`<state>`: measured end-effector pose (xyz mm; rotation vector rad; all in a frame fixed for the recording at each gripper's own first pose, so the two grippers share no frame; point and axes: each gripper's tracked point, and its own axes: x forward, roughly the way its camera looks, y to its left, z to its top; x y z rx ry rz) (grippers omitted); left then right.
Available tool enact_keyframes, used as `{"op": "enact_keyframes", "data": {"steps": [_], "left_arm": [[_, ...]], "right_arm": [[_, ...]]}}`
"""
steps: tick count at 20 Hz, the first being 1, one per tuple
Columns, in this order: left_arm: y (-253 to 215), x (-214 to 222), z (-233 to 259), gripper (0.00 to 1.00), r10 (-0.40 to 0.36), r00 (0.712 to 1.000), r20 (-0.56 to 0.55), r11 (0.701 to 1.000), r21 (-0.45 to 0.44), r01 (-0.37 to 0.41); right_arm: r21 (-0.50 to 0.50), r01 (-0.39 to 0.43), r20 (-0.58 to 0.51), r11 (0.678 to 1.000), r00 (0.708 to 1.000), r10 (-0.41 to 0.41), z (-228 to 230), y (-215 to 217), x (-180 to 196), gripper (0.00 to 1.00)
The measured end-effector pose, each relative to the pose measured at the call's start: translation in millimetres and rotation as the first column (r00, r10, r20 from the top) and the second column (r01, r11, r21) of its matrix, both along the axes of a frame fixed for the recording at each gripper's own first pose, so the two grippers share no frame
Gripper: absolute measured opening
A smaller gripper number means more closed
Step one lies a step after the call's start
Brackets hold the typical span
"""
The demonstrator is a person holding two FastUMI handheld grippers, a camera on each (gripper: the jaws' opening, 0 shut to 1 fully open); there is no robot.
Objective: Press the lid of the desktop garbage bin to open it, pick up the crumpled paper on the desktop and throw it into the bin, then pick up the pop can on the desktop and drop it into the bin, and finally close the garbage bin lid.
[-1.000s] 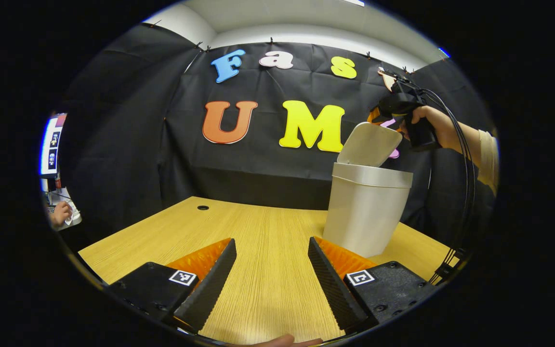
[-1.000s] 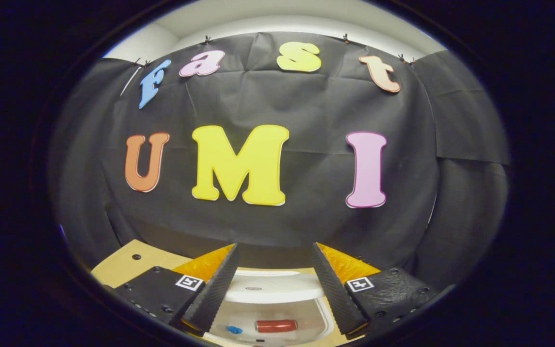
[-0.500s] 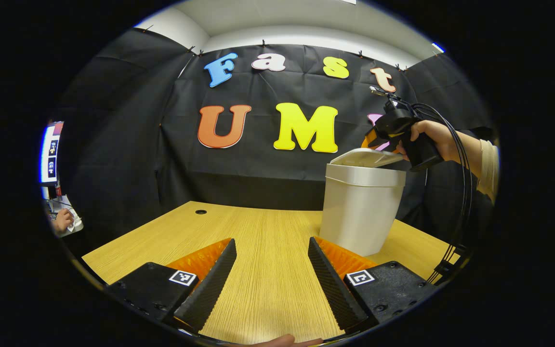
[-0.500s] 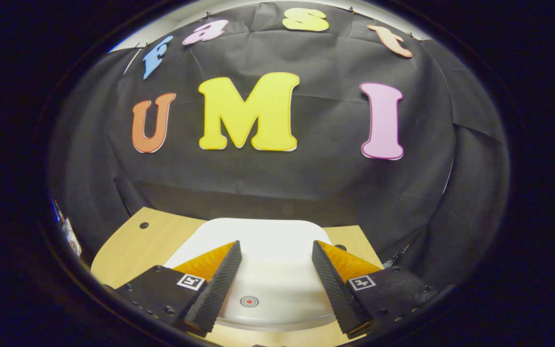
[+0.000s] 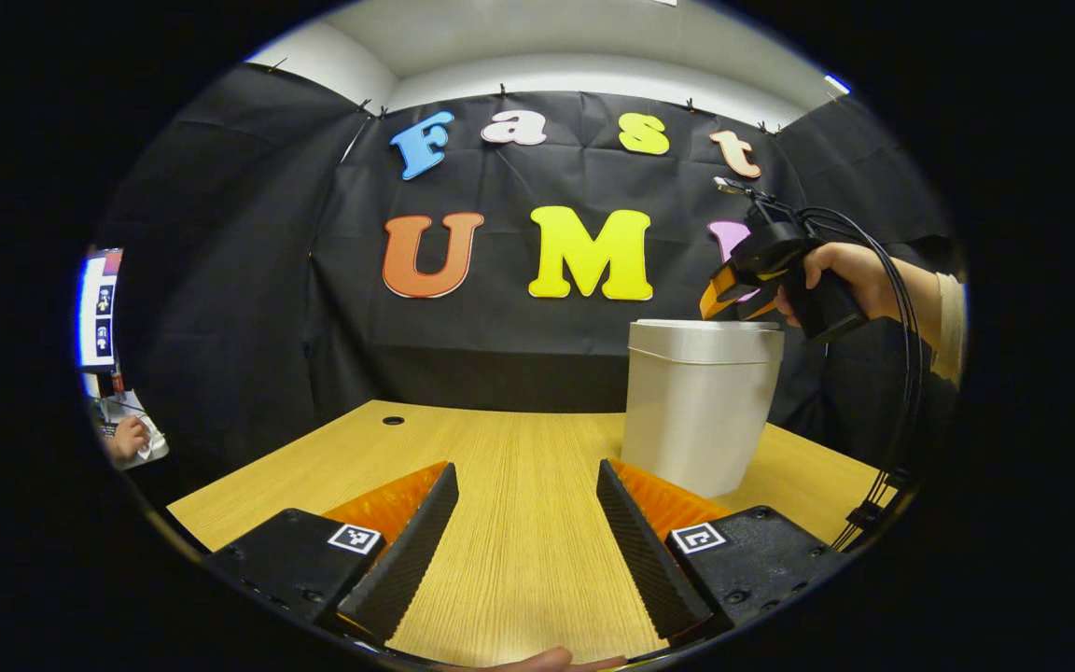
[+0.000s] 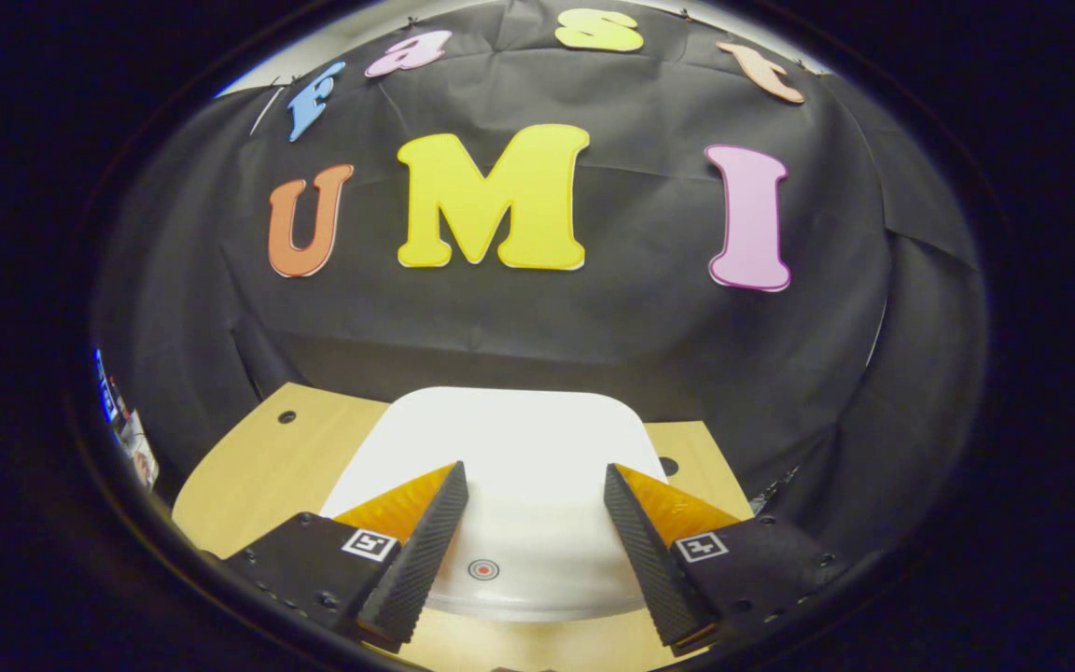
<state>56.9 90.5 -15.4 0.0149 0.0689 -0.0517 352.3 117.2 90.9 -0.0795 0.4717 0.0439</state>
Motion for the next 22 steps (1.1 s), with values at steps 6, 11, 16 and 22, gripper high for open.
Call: {"op": "enact_keyframes", "data": {"steps": [6,11,16,22], "left_arm": [[-7,-8,9,0.96,-0.009,1.0,0.01,1.0,-0.019,0.009],[-20,-20,28,0.97,-0.057,0.995,0.081,0.996,0.072,0.051],[-22,-22,33,0.96,-0.049,0.992,0.115,0.992,0.118,0.035],[-14,-18,26,0.96,-0.03,0.995,0.094,0.994,0.106,0.02]], "right_arm": [[0.002,0.01,0.032,1.0,0.999,-0.01,-1,-4,-35,0.95],[0.029,0.006,0.069,1.0,0.998,-0.008,-2,-5,-42,0.96],[0.024,0.014,0.11,1.0,0.994,-0.017,-5,-4,-48,0.97],[0.056,0.016,0.162,0.998,0.986,-0.025,-11,-4,-50,0.98]]}}
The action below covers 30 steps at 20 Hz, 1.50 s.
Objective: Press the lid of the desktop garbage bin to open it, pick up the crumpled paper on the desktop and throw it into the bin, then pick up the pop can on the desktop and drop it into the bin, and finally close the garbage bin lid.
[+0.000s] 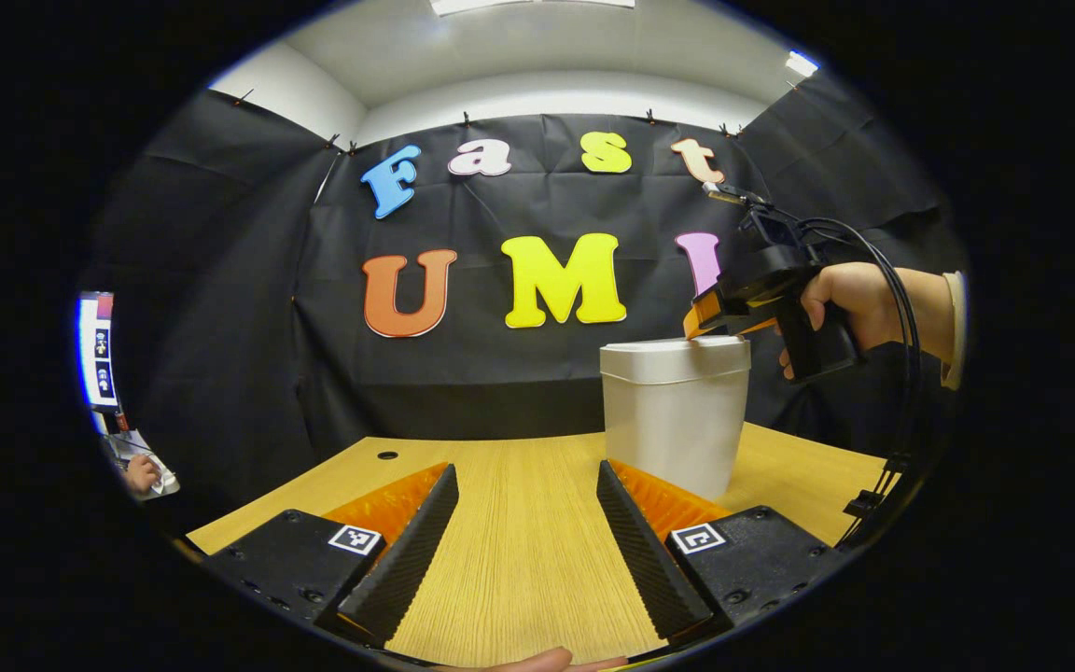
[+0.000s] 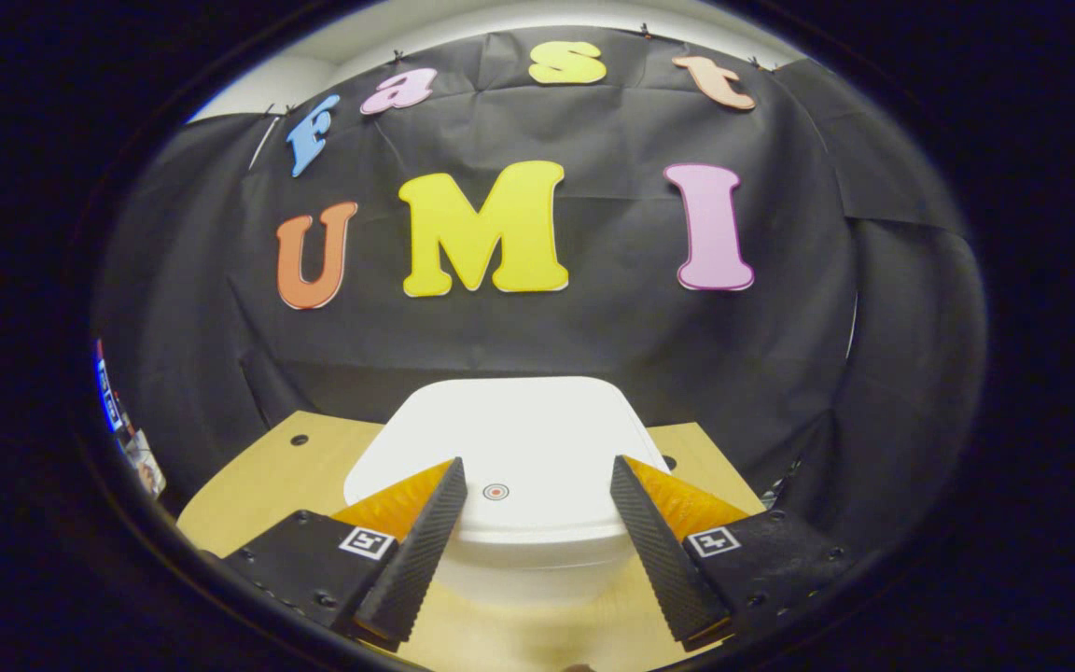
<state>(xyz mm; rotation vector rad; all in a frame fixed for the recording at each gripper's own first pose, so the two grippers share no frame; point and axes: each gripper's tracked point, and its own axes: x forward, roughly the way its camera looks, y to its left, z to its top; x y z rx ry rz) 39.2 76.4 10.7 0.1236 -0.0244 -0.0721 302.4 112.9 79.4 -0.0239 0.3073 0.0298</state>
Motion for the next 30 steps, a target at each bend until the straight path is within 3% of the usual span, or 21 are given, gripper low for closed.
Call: {"op": "enact_keyframes", "data": {"steps": [5,8,14,17,20,23,26,28,30], "left_arm": [[3,2,1,0.97,-0.002,1.0,0.0,0.999,-0.038,0.002],[6,2,3,0.96,0.0,1.0,0.0,0.997,-0.072,0.0],[24,2,6,0.96,0.031,1.0,0.005,0.995,-0.096,-0.03],[29,-3,15,0.96,0.024,0.999,0.022,0.992,-0.125,-0.021],[43,-8,23,0.96,0.051,0.997,0.06,0.99,-0.135,-0.042],[50,-8,25,0.96,0.078,0.995,0.066,0.991,-0.111,-0.07],[45,-11,27,0.96,0.072,0.995,0.067,0.99,-0.123,-0.063],[35,-15,32,0.96,0.056,0.996,0.073,0.989,-0.139,-0.046],[27,-20,38,0.96,0.051,0.995,0.089,0.991,-0.13,-0.04]], "right_arm": [[-0.021,0.007,0.072,1.0,0.997,-0.005,-3,2,4,0.98],[0.023,0.017,0.128,1.0,0.992,-0.02,0,1,6,0.98],[-0.125,0.041,0.293,0.991,0.956,-0.003,5,0,-5,0.95],[-0.217,0.058,0.326,0.975,0.945,0.016,12,6,-32,0.94],[-0.211,-0.061,0.301,0.976,0.946,0.124,-8,38,-76,0.95],[-0.161,-0.137,0.312,0.977,0.933,0.182,-22,52,-129,0.95],[-0.144,-0.071,0.355,0.987,0.927,0.118,-17,29,-177,0.97],[-0.124,-0.072,0.396,0.99,0.911,0.116,-10,20,-210,0.95],[-0.155,0.004,0.438,0.988,0.897,0.065,2,-10,-235,0.96]]}}
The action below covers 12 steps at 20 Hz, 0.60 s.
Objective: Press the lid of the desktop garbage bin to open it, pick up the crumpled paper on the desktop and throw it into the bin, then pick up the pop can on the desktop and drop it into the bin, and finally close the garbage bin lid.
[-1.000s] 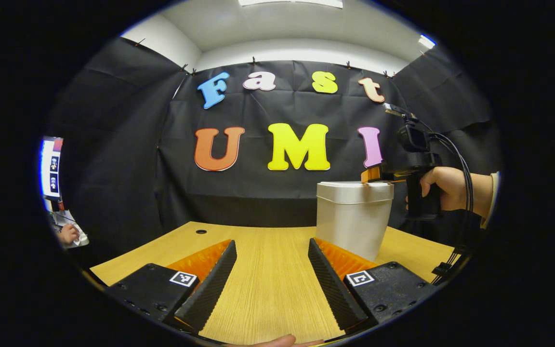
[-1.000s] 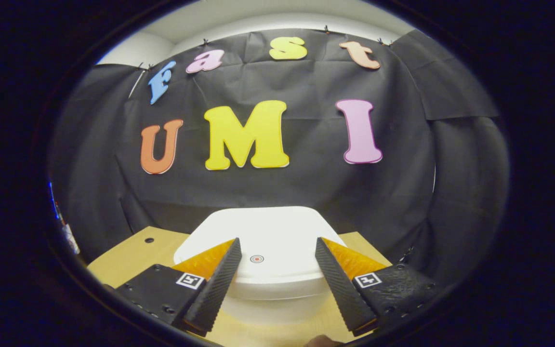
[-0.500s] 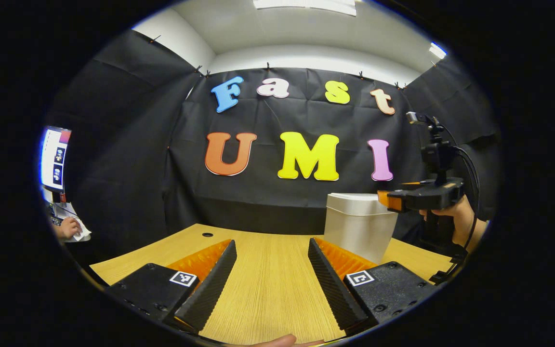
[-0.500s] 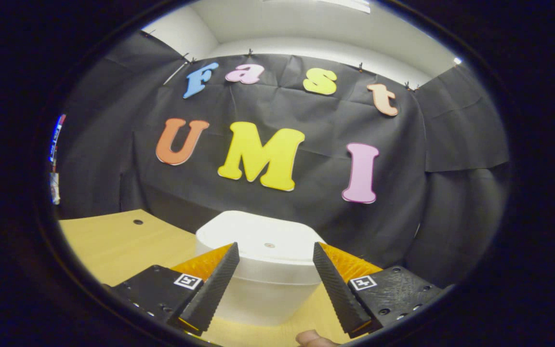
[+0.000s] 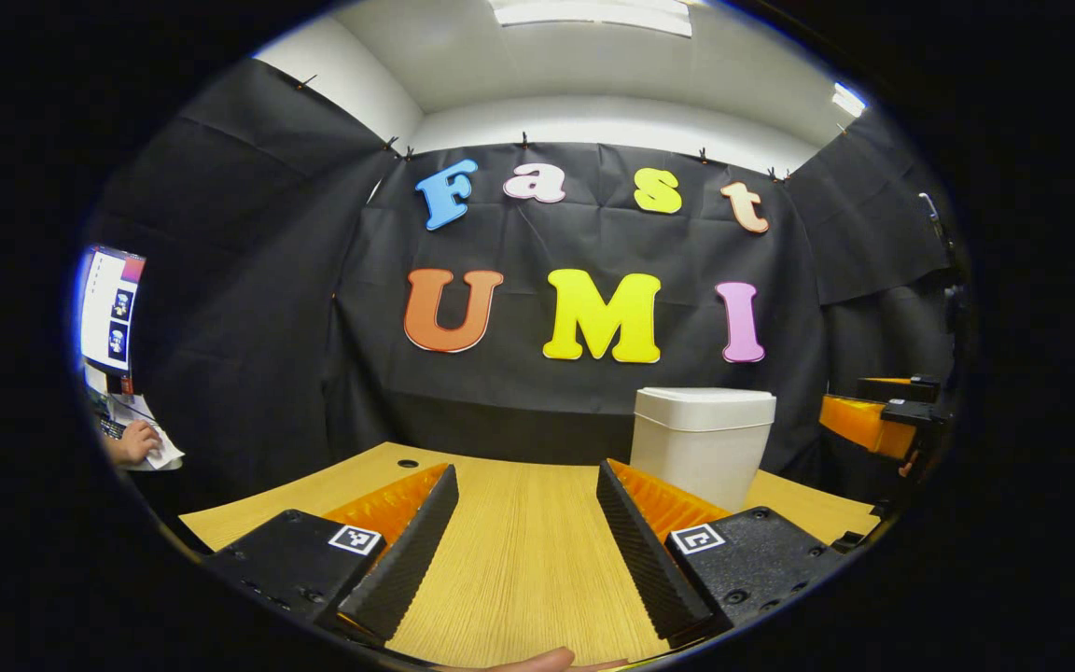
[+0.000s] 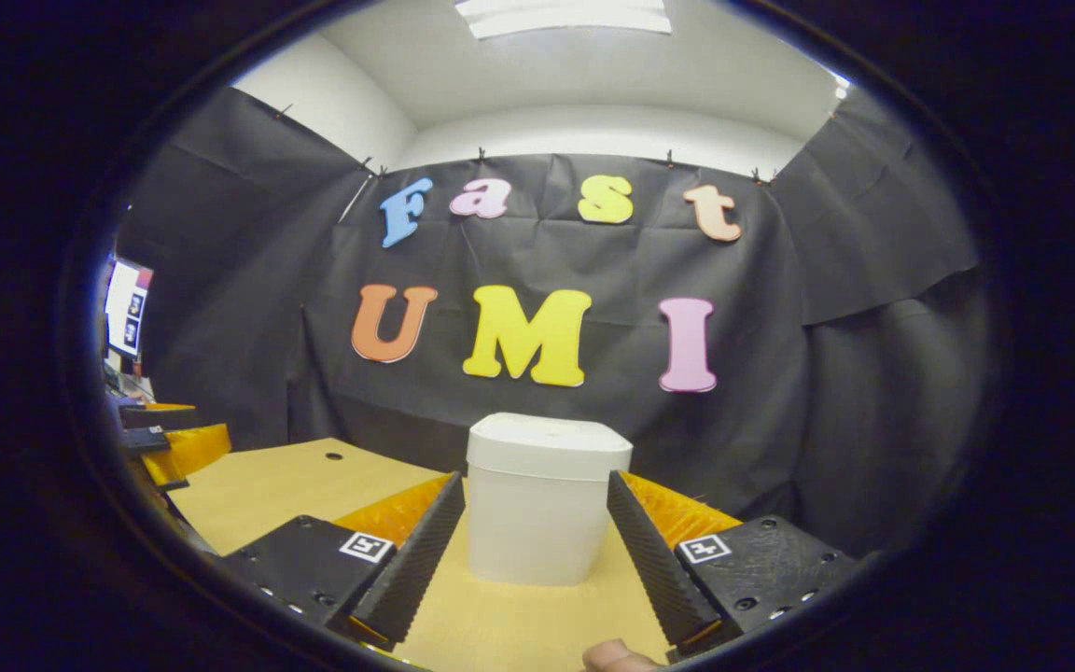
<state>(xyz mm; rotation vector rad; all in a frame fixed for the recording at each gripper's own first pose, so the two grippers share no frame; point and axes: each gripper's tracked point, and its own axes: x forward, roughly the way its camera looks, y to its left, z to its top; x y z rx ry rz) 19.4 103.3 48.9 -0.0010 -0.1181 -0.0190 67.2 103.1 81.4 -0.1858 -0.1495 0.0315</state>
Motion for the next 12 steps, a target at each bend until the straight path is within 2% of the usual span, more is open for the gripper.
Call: {"op": "enact_keyframes", "data": {"steps": [2,4,9,12], "left_arm": [[-10,-3,-4,0.96,-0.011,1.0,-0.016,1.0,0.02,0.011],[-20,-5,-2,0.96,-0.023,1.0,-0.011,0.999,0.039,0.023],[-50,-7,-9,0.96,-0.066,0.997,-0.027,0.995,0.073,0.068],[-62,-2,-15,0.96,-0.087,0.995,-0.044,0.991,0.102,0.091]], "right_arm": [[-0.019,0.04,0.026,0.999,0.999,-0.04,-2,-17,-23,0.96],[-0.014,0.015,0.011,1.0,1.0,-0.015,-15,-15,-36,0.95],[0.031,-0.013,-0.04,0.999,0.999,0.015,-39,-29,-40,0.95],[0.015,-0.019,-0.048,1.0,0.999,0.019,-45,-32,-38,0.97]]}}
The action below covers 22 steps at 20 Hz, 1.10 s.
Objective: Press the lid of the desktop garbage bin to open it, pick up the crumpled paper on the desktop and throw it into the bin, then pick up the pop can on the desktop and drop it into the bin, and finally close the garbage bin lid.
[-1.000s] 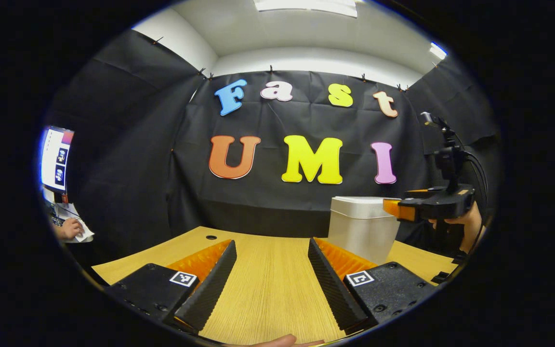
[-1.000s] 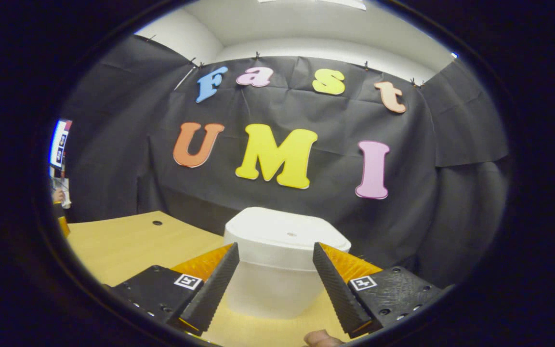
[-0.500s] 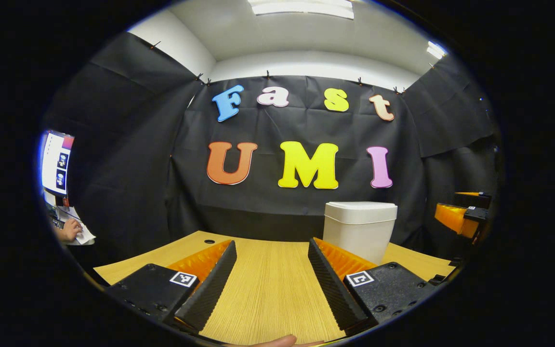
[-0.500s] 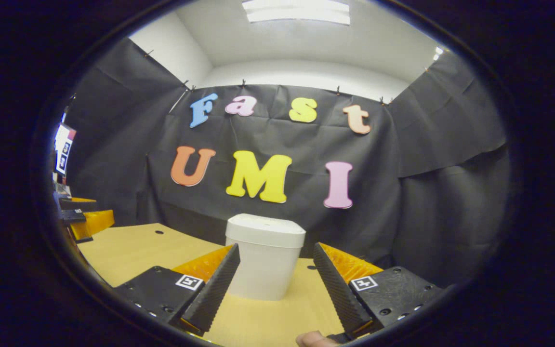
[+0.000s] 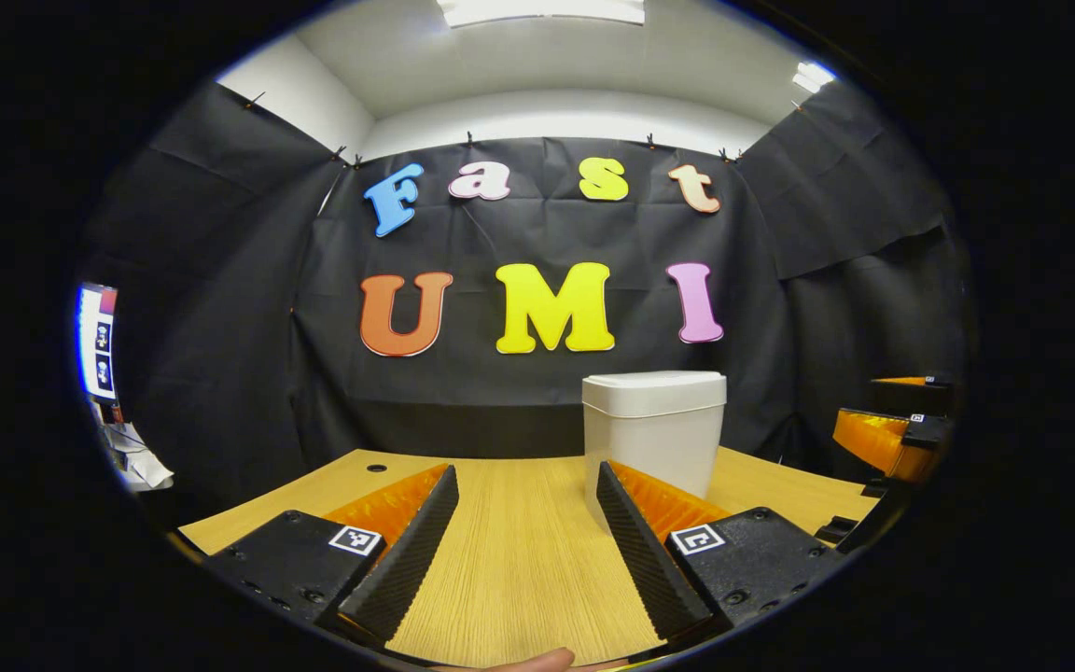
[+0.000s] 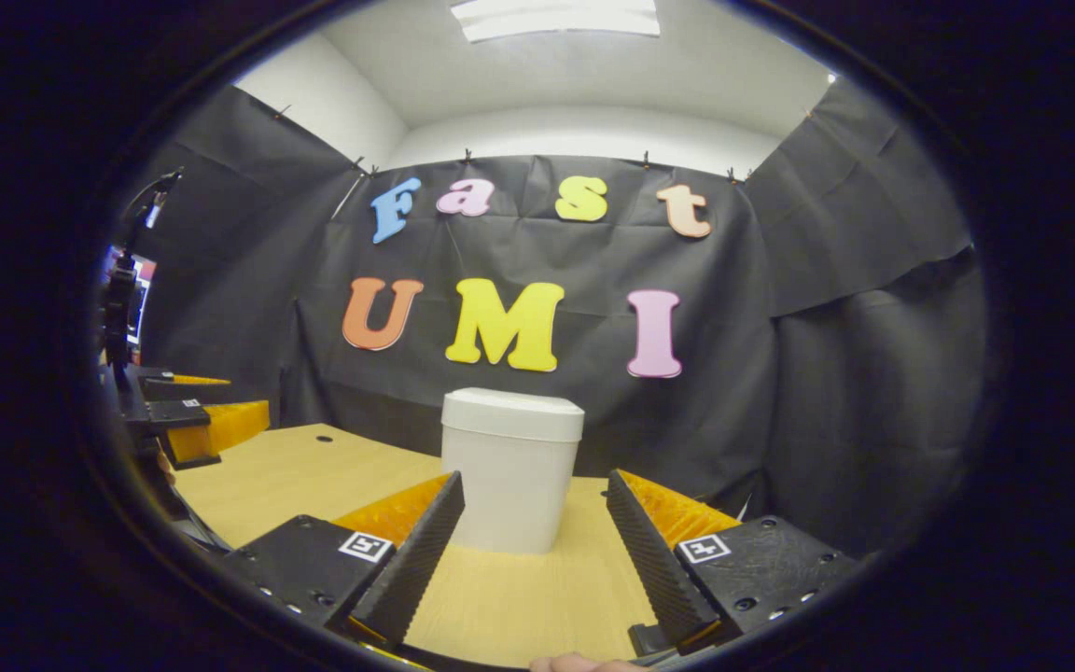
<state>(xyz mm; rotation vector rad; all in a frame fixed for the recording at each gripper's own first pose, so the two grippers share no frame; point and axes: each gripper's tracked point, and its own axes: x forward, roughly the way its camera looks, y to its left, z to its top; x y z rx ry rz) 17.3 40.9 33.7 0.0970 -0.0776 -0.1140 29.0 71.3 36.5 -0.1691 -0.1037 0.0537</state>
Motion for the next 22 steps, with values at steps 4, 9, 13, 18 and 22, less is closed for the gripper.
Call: {"op": "enact_keyframes", "data": {"steps": [4,9,13,18,22], "left_arm": [[-5,4,-10,0.96,-0.009,1.0,-0.029,1.0,-0.006,0.008],[-5,7,-15,0.96,-0.007,0.999,-0.044,1.0,-0.011,0.006],[-5,9,-19,0.96,-0.004,0.998,-0.058,1.0,-0.019,0.003],[-3,11,-22,0.96,-0.001,0.998,-0.065,1.0,-0.023,0.0],[-1,13,-25,0.96,0.012,0.997,-0.08,0.999,-0.034,-0.015]], "right_arm": [[-0.006,0.008,-0.018,1.0,1.0,-0.008,-6,-7,4,0.95],[-0.013,-0.018,-0.017,1.0,1.0,0.017,-8,-2,3,0.95],[-0.011,-0.026,-0.034,1.0,0.999,0.026,-13,1,3,0.95],[-0.015,-0.047,-0.051,0.999,0.998,0.047,-17,7,4,0.95],[-0.006,-0.063,-0.056,0.998,0.996,0.062,-19,8,4,0.95]]}}
